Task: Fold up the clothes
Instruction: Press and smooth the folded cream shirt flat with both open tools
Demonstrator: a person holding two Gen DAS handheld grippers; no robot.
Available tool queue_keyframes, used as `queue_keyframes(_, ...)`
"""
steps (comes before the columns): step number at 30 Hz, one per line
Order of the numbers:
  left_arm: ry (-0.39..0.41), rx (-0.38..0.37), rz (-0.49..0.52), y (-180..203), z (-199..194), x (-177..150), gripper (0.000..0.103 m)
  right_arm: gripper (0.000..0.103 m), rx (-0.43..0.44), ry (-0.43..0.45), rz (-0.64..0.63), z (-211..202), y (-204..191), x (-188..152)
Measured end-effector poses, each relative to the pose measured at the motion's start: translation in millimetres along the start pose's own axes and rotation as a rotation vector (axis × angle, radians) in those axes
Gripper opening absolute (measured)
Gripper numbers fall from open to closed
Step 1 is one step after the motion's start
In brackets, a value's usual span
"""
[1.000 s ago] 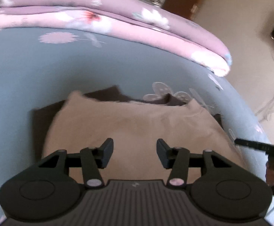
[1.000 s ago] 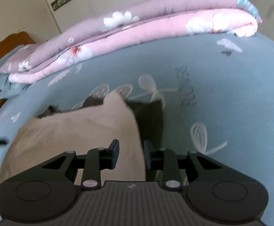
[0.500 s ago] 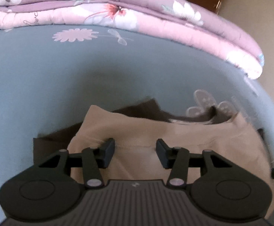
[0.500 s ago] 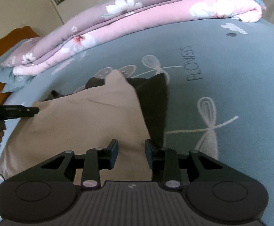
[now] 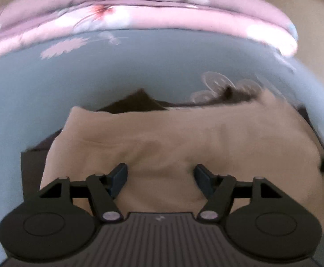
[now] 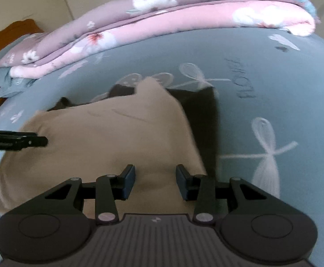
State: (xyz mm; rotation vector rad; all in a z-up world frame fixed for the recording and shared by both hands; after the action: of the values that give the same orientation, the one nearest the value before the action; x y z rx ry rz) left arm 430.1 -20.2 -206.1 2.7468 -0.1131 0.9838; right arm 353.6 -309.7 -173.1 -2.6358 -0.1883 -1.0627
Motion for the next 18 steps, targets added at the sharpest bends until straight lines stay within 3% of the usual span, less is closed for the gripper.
queue_keyframes(1,0.002,-0.009,-0.043,-2.7,-1.5,3.4,0.064,0.046,-0.005,-0.001,0.005,-0.9,2.4,-2.0)
queue_keyframes(3,0.018,-0.037,-0.065,4.6,-10.6,10.9,0.064,0.046,-0.015,-0.002,0.014,-2.7,7.1,-6.1)
queue_keyframes(8,0.076,-0.177,0.036,54.9,-18.7,18.5,0.066,0.051,-0.036,-0.005,0.034,-6.5,15.0,-13.2)
queue_keyframes(12,0.009,-0.140,0.068,65.0,17.1,9.1,0.066,0.056,-0.044,-0.005,0.048,-7.8,13.0,-12.0)
queue_keyframes(15,0.030,-0.089,0.075,62.7,32.6,12.1,0.068,0.056,-0.050,-0.006,0.057,-8.8,11.6,-11.1)
queue_keyframes(18,0.005,-0.081,0.012,65.0,27.1,20.0,0.067,0.056,-0.056,-0.006,0.067,-9.8,10.1,-10.3)
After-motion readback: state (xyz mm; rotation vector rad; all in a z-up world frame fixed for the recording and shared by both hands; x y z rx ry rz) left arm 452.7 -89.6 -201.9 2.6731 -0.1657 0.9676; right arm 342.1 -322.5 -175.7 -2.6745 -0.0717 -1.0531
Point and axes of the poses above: each gripper's, at about its wrist camera, not at the fingertips, and z roughly the way its jaws point, y to its right, x to its top, the point moved 9 cm from there along z, roughly the way its jaws point, and after that the axes turned 3 degrees about -z, right-handed, at the moved point
